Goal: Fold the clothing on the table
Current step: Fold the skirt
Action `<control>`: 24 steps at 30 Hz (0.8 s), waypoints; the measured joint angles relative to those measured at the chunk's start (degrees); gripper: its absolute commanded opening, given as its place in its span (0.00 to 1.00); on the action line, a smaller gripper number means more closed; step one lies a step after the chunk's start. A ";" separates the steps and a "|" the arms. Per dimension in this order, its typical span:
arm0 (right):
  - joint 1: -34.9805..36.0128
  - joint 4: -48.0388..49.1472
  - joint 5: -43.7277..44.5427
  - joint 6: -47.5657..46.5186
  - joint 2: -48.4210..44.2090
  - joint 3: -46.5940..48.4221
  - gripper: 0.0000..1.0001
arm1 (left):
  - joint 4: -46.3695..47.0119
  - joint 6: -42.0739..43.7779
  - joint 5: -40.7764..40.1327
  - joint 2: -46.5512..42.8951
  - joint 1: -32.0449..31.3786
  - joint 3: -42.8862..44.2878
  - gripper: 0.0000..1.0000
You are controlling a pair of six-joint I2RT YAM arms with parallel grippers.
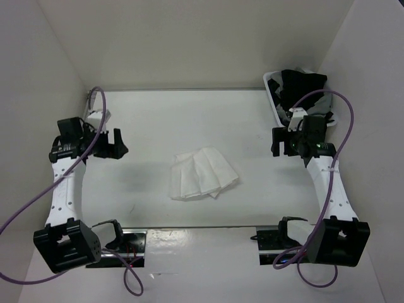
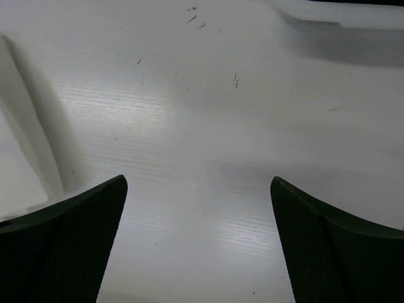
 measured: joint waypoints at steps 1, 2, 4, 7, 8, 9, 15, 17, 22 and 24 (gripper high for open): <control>-0.31 0.55 0.44 0.28 -0.20 -0.04 0.98 | 0.59 -0.72 -1.36 0.04 1.81 -2.62 1.00; -0.70 1.09 0.81 0.59 -0.31 -0.07 0.98 | 1.05 -1.20 -2.97 0.20 3.58 -5.01 1.00; -1.18 2.29 1.84 1.14 -0.52 -0.11 0.98 | 1.55 -2.43 -5.44 0.24 6.67 -7.19 1.00; -2.14 3.85 3.58 1.64 -1.14 -0.94 0.98 | 5.35 -3.37 -8.00 0.17 8.83 -7.39 1.00; -2.58 3.98 4.02 1.79 -1.27 -1.14 0.98 | 6.38 -3.78 -8.70 0.13 9.35 -7.39 1.00; -2.93 4.26 4.37 1.92 -1.40 -1.29 0.98 | 7.23 -4.02 -9.27 0.13 9.73 -7.39 1.00; -3.30 5.05 5.18 2.14 -3.10 -1.95 0.98 | 9.57 -4.26 -9.66 0.13 11.21 -7.39 1.00; -3.30 5.22 5.29 2.14 -4.04 -1.95 0.98 | 9.75 -4.24 -9.60 0.13 11.21 -7.50 1.00; -3.30 5.40 5.88 2.14 -5.49 -1.95 0.98 | 9.92 -4.22 -8.96 0.11 11.21 -7.98 1.00; -3.30 5.40 5.99 2.14 -5.66 -1.95 0.98 | 9.94 -4.22 -8.68 0.13 11.21 -8.00 1.00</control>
